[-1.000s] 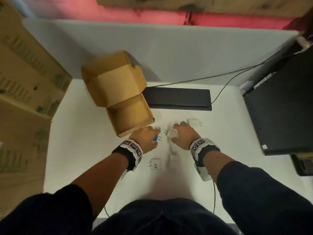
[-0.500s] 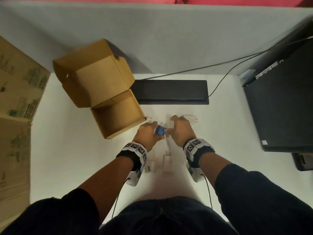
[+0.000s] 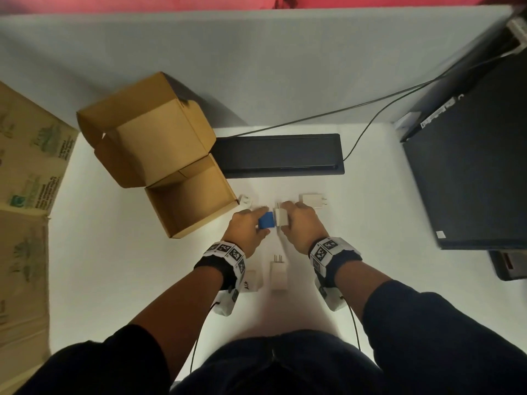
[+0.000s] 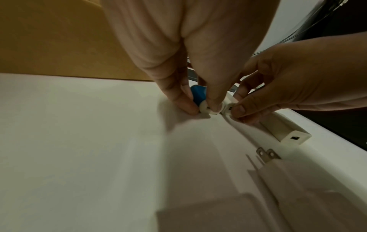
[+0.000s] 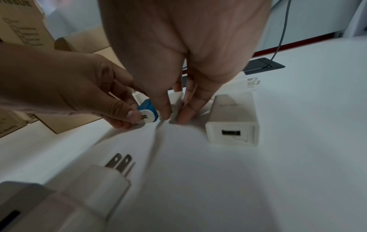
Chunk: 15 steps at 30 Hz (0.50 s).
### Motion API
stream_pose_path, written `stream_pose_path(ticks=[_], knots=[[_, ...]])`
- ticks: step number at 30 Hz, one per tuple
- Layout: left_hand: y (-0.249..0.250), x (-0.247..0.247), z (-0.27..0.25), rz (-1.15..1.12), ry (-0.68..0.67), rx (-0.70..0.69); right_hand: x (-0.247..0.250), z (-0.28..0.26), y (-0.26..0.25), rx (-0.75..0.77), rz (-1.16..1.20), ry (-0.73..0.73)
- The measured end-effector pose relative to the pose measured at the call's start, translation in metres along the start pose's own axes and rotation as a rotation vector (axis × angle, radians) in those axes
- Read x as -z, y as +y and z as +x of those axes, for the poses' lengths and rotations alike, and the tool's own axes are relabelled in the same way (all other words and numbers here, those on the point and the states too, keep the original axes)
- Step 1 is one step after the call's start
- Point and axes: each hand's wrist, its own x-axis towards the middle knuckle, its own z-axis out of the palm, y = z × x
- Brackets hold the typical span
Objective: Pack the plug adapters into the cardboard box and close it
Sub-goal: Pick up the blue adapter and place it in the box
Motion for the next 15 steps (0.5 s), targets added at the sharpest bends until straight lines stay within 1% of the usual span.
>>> stream_pose_path(ticks=[3, 7, 8, 10, 13, 15], knots=[[-0.004, 0.003, -0.006, -0.005, -0.012, -0.001, -0.002, -0.002, -0.005, -0.004, 0.005, -0.018], [-0.008, 0.014, -0.020, 0.050, 0.003, -0.059, 0.000, -0.008, -0.013, -0.041, -0.041, -0.027], [-0.009, 0.018, -0.025, 0.063, 0.020, -0.071, 0.001, -0.010, -0.018, -0.015, -0.037, -0.015], [-0.011, 0.027, -0.033, 0.080, 0.065, -0.101, 0.004, -0.014, -0.030, 0.087, 0.033, -0.021], [-0.016, 0.044, -0.049, 0.057, 0.181, -0.178, 0.006, -0.018, -0.061, 0.257, 0.182, -0.056], [-0.024, 0.058, -0.058, 0.076, 0.269, -0.214, 0.006, -0.015, -0.083, 0.304, 0.268, -0.018]])
